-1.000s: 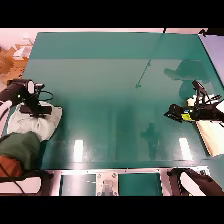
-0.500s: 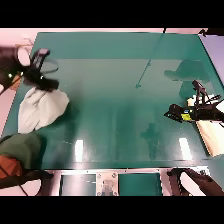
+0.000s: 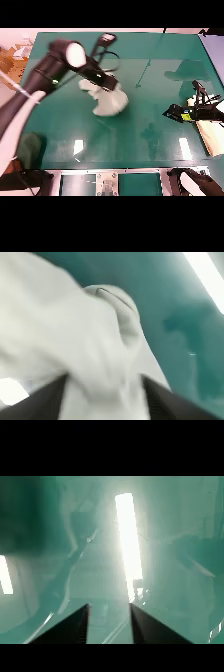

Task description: Fold the shirts.

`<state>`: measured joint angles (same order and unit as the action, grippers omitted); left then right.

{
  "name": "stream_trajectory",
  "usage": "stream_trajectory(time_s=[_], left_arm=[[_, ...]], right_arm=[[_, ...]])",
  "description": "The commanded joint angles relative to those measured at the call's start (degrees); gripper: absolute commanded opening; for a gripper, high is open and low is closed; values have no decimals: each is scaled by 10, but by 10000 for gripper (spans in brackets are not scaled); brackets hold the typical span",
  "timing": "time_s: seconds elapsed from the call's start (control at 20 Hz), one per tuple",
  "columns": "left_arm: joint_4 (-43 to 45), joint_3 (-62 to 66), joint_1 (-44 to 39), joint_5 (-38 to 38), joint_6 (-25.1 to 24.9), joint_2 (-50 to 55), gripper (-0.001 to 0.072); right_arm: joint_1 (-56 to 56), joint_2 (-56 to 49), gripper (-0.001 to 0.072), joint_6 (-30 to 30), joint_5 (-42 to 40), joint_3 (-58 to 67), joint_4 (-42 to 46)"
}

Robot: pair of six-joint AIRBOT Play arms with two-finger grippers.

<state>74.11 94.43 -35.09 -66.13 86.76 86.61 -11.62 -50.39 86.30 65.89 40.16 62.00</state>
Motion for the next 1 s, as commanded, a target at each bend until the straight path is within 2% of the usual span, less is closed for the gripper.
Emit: stream_trajectory(time_s=[0.0,0.05,0.15,0.25,0.35,0.45,0.55,0.65,0.85,0.9,0.95], left_arm=[[-52,6,-19,11,1,40,622],[-43,15,2,-12,1,38,622],[-34,39,70,-60,2,36,622],[-36,40,147,-68,3,38,622],[-52,22,212,-57,2,47,622],[-80,-2,254,-19,-4,67,622],[-112,-15,268,14,-21,95,622],[-145,-17,266,32,-54,123,622],[-178,-17,266,50,-84,150,622],[-177,-17,266,50,-94,151,622],[-172,-17,266,50,-97,151,622]], right_arm=[[0,0,341,0,-1,0,0],[0,0,342,0,-1,0,0],[0,0,401,0,0,-1,0],[8,0,538,0,1,-25,-29],[44,0,541,0,-25,-74,-73],[111,-3,541,0,-115,-127,-133],[190,-30,541,0,-216,-155,-191],[257,-89,541,0,-283,-149,-252],[319,-219,539,-1,-323,-83,-270],[319,-236,419,-14,-320,-64,-270],[315,-242,71,-35,-308,-46,-266]])
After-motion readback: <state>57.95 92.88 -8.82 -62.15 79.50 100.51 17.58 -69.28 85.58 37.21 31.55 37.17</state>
